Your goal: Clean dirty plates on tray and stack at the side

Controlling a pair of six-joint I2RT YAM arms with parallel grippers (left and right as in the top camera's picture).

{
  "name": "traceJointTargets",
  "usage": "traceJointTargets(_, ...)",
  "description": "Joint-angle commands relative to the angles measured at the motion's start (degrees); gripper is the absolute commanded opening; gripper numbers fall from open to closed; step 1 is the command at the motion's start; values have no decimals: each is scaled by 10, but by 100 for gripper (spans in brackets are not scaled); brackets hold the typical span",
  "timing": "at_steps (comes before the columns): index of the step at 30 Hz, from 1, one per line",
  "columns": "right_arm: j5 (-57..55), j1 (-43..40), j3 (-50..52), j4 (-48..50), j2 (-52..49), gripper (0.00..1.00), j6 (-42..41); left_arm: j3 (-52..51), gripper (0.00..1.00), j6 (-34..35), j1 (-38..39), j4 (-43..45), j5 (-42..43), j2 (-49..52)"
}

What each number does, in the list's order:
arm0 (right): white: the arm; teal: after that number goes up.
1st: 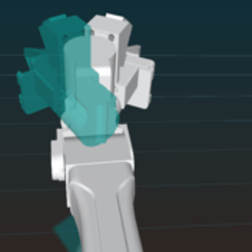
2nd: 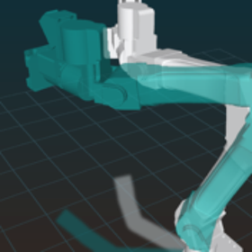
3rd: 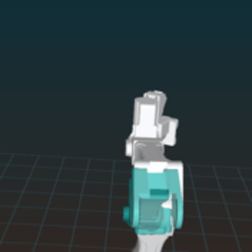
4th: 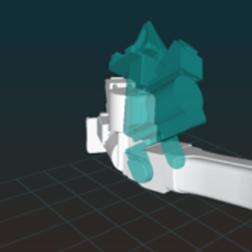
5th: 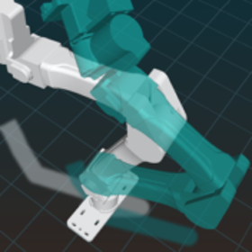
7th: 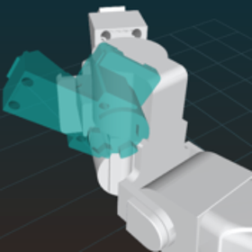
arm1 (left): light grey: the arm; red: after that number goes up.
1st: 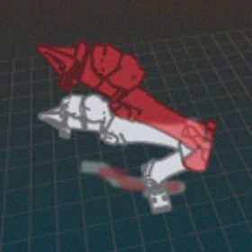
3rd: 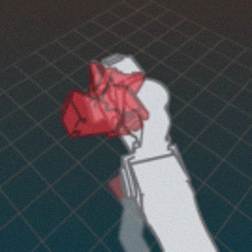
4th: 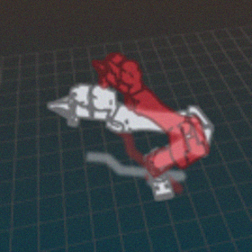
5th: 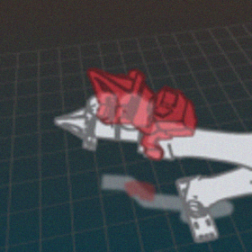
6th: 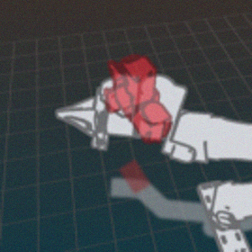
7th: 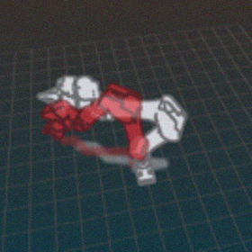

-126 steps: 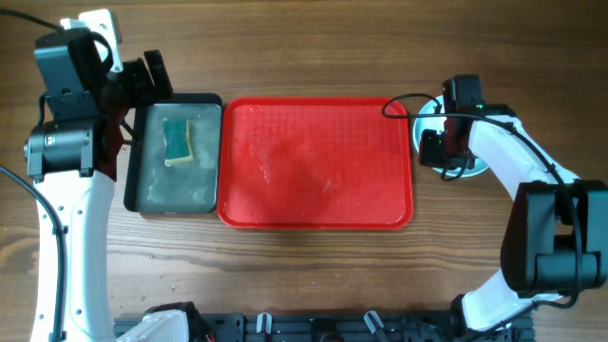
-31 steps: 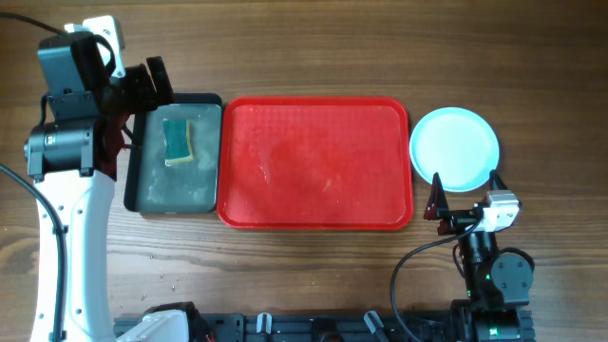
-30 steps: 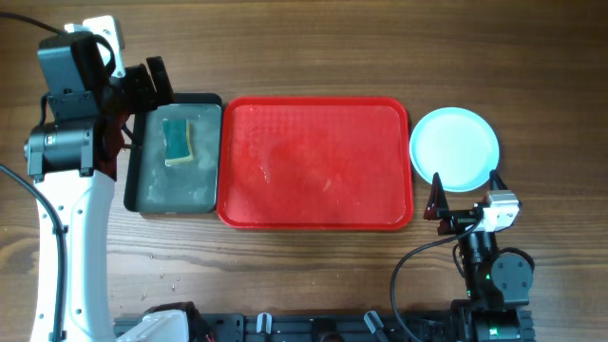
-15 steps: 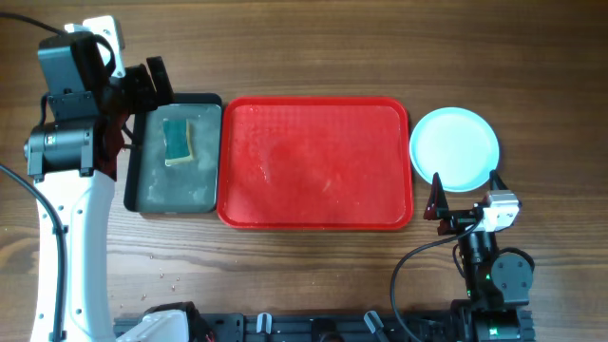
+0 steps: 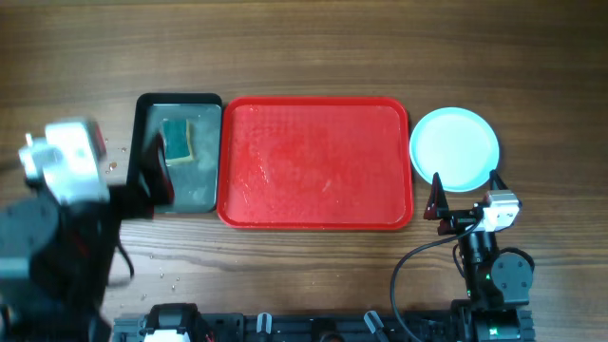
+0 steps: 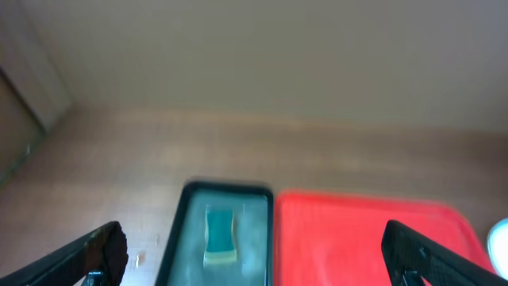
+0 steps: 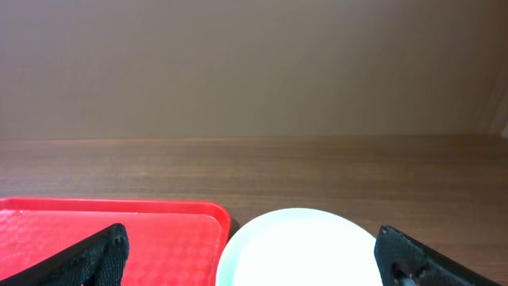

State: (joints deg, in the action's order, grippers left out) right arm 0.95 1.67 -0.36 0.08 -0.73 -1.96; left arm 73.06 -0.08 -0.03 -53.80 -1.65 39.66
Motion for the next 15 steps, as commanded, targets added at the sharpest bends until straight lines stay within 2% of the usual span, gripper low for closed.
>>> traceJointTargets(1, -13, 0, 1, 3, 5, 100, -11, -69, 100, 6, 2, -56, 17, -113)
traceJointTargets(2, -13, 0, 1, 3, 5, 100, -11, -107, 100, 6, 2, -64, 16, -172)
traceJointTargets(8, -13, 0, 1, 3, 5, 100, -11, -257, 100, 6, 2, -60, 18, -360)
traceJointTargets(12, -13, 0, 1, 3, 5, 100, -11, -328, 100, 6, 2, -26, 18, -394)
traceJointTargets(13, -13, 0, 1, 3, 5, 100, -11, -339, 100, 6, 2, 3, 19, -394)
traceJointTargets(15, -13, 0, 1, 3, 5, 100, -11, -373, 100, 6, 2, 123, 28, -394)
